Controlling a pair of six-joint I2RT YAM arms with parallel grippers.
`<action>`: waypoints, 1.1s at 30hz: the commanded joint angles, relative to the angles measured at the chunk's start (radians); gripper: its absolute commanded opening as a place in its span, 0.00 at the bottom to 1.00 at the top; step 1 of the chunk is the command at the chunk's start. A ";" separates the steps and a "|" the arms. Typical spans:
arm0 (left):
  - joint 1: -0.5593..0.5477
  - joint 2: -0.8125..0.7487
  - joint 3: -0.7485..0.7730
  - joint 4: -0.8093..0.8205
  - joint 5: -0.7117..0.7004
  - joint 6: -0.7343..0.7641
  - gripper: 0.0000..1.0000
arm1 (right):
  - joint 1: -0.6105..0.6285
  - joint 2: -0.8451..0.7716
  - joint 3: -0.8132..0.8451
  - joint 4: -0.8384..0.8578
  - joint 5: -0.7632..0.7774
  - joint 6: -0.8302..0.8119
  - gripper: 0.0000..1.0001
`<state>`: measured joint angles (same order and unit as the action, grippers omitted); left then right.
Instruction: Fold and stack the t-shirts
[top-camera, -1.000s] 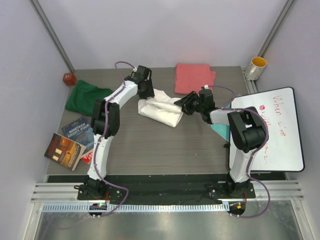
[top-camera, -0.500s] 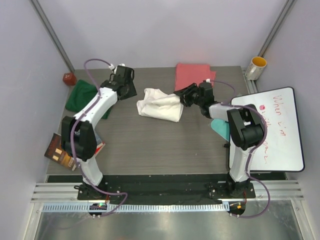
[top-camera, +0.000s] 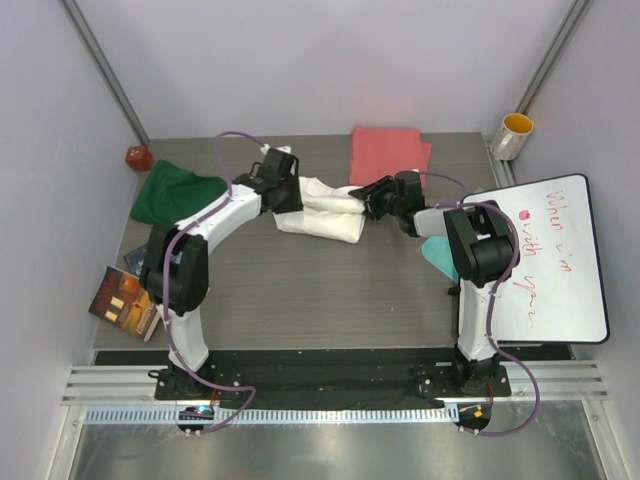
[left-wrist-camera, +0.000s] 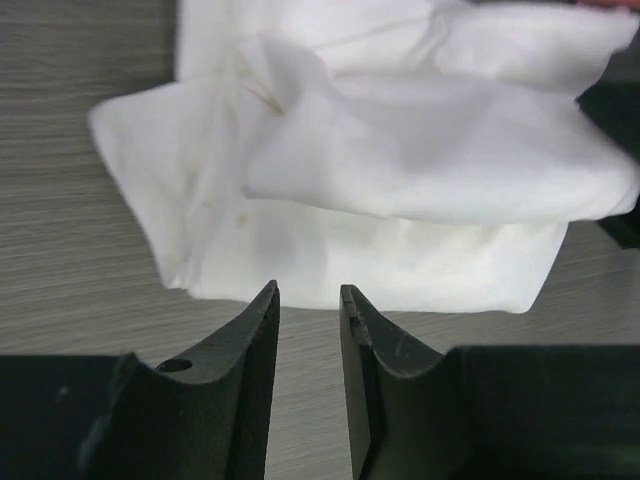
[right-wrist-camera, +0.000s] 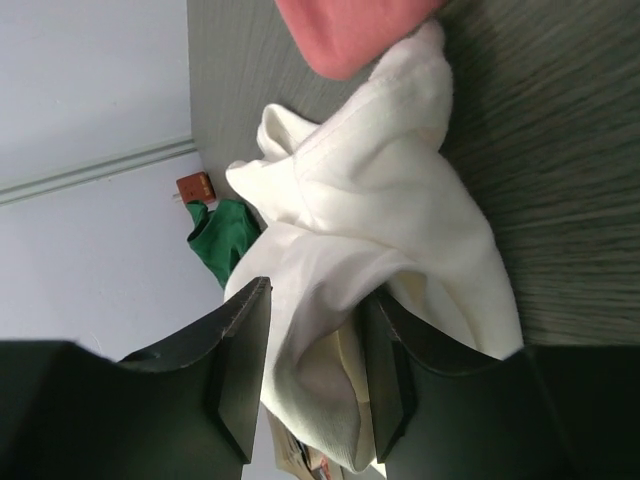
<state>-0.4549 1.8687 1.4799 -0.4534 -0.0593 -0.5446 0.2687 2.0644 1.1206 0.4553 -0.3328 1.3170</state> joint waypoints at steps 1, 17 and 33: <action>-0.054 0.062 0.089 0.041 0.035 0.037 0.31 | -0.002 0.005 0.065 0.029 -0.002 0.007 0.47; -0.085 0.259 0.244 0.069 -0.027 0.069 0.32 | 0.003 -0.062 0.108 -0.073 -0.072 -0.119 0.50; -0.042 0.483 0.621 -0.016 -0.077 0.061 0.35 | 0.001 -0.355 0.076 -0.497 0.037 -0.481 0.53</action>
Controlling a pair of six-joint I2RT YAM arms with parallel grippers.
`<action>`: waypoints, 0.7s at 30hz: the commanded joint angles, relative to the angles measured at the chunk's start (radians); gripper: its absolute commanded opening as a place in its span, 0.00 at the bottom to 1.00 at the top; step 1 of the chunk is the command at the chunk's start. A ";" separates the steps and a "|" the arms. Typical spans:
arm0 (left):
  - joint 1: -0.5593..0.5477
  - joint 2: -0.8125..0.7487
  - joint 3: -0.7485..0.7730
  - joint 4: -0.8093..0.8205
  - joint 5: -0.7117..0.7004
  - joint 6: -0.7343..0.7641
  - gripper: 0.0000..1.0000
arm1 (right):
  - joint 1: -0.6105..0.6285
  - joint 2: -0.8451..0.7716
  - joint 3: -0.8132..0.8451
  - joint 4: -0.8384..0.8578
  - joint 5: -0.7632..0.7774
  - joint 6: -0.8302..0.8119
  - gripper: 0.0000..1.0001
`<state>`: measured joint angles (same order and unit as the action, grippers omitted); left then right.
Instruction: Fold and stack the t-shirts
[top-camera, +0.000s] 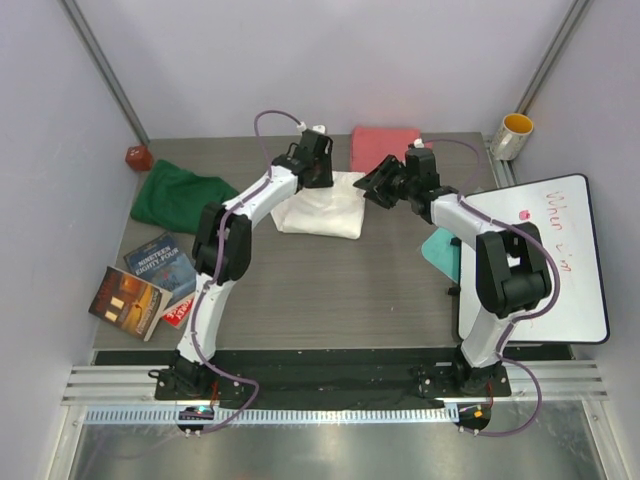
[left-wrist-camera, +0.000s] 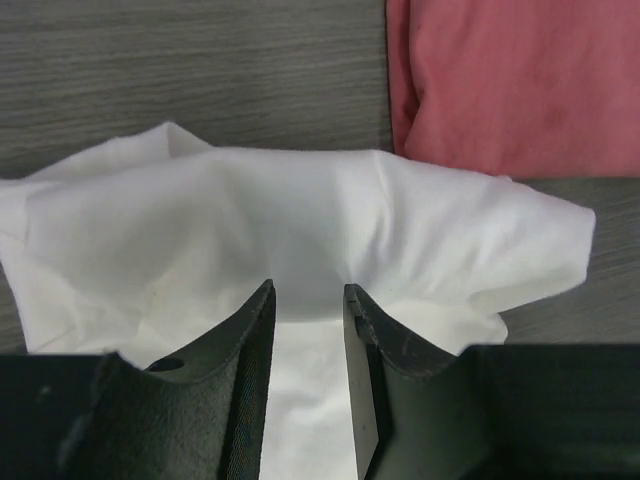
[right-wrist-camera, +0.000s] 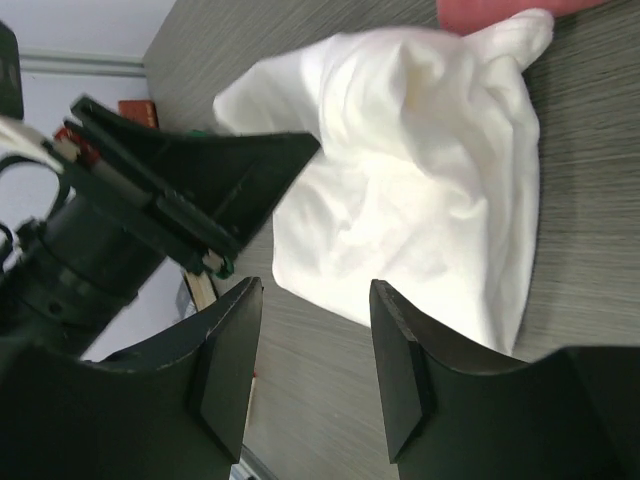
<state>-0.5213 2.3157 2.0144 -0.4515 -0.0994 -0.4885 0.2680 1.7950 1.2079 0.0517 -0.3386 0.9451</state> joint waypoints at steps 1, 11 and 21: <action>0.029 0.045 0.102 -0.035 -0.045 0.004 0.35 | 0.002 -0.092 -0.021 -0.092 0.039 -0.114 0.53; 0.070 0.005 0.040 -0.072 -0.045 0.010 0.33 | 0.011 0.035 0.050 -0.027 -0.016 -0.120 0.52; 0.072 -0.027 -0.072 -0.032 -0.052 0.051 0.33 | 0.034 0.224 0.211 0.036 -0.033 -0.127 0.52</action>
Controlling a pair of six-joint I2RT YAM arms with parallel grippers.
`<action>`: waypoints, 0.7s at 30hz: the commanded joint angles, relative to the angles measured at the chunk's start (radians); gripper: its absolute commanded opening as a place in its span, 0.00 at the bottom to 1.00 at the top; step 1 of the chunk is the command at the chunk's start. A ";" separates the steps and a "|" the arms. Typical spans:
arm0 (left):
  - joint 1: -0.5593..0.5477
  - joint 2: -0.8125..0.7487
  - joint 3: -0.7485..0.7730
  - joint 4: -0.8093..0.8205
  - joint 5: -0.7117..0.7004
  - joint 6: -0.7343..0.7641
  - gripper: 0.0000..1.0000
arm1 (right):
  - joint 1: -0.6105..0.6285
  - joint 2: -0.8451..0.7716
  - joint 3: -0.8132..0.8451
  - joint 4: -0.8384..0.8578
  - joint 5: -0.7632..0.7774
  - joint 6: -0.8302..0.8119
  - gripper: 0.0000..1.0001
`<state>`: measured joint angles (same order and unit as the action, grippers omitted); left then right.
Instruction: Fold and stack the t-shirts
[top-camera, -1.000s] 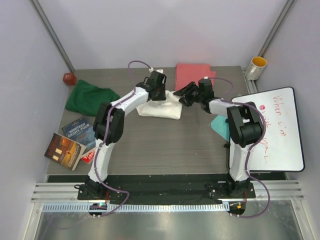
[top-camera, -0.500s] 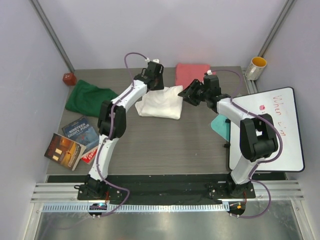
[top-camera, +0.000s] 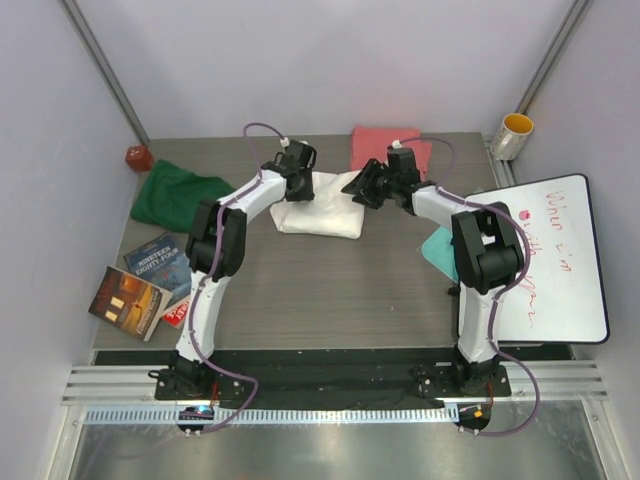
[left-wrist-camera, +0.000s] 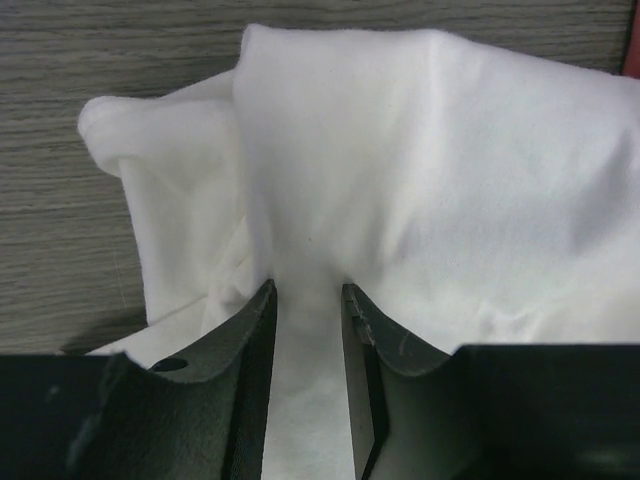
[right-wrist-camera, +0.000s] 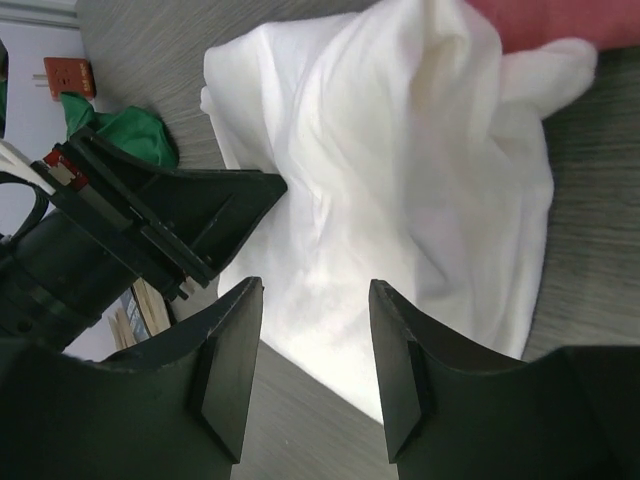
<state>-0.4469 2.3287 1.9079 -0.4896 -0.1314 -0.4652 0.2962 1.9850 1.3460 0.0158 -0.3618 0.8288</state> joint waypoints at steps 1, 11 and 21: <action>-0.003 -0.034 0.049 -0.004 -0.023 0.030 0.30 | 0.006 0.056 0.106 0.059 -0.006 -0.016 0.52; -0.003 -0.192 -0.234 0.039 -0.091 0.028 0.29 | 0.008 0.172 0.173 0.000 0.063 -0.034 0.52; -0.004 -0.273 -0.414 0.036 -0.044 -0.047 0.26 | 0.017 0.202 0.156 -0.010 0.028 -0.037 0.52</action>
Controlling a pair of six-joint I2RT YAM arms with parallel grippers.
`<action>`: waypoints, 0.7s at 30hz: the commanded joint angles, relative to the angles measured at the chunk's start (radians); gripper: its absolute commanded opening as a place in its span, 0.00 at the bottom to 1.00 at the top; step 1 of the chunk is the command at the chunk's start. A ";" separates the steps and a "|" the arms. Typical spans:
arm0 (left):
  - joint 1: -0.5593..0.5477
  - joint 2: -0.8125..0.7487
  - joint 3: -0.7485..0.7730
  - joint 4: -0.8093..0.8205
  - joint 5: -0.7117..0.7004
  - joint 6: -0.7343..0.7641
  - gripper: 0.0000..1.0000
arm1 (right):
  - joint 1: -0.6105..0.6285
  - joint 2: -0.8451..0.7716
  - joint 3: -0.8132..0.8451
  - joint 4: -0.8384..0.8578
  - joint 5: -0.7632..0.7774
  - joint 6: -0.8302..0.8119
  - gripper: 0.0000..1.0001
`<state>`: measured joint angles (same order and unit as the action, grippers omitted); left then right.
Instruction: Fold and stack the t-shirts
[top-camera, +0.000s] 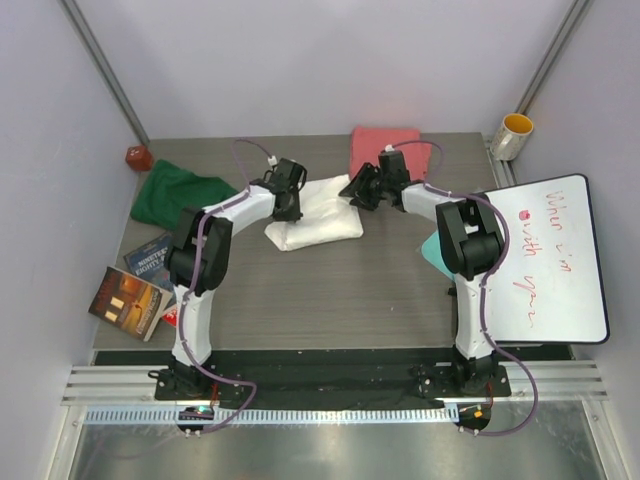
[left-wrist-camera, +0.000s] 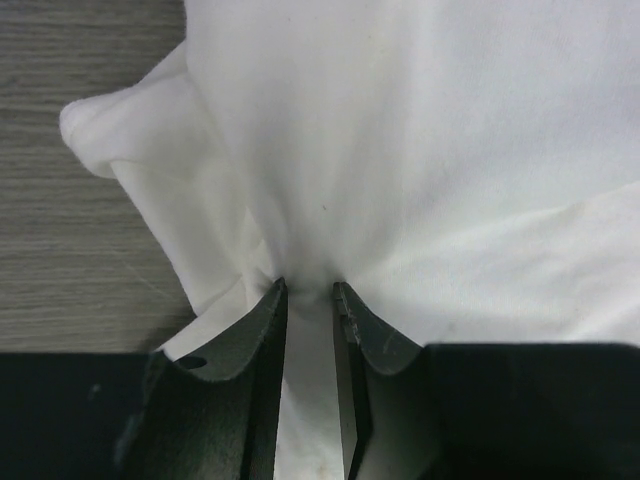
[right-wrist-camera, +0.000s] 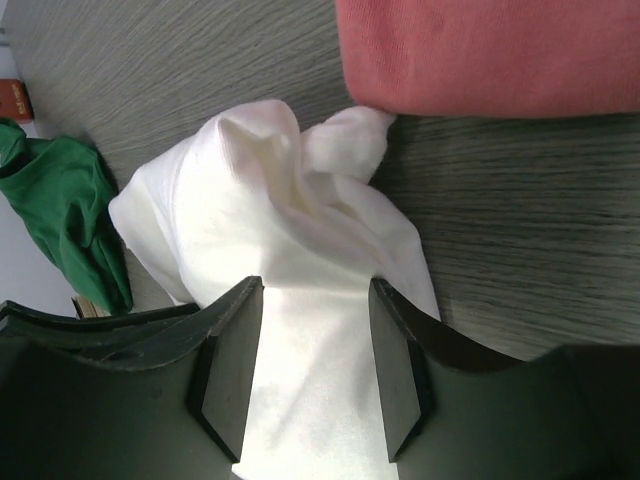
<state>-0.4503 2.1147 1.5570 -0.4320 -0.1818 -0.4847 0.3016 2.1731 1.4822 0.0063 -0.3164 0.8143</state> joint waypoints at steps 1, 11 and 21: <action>-0.001 -0.073 -0.074 -0.022 0.011 -0.028 0.25 | 0.019 0.011 0.012 0.000 -0.029 -0.026 0.52; -0.016 -0.183 -0.232 -0.022 -0.007 -0.048 0.26 | 0.143 -0.113 -0.174 -0.075 0.006 -0.058 0.52; -0.033 -0.326 -0.411 0.019 -0.002 -0.101 0.38 | 0.218 -0.206 -0.369 -0.028 0.056 -0.043 0.52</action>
<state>-0.4679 1.8542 1.1976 -0.4164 -0.1944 -0.5446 0.5060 1.9778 1.1717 0.0360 -0.2859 0.7853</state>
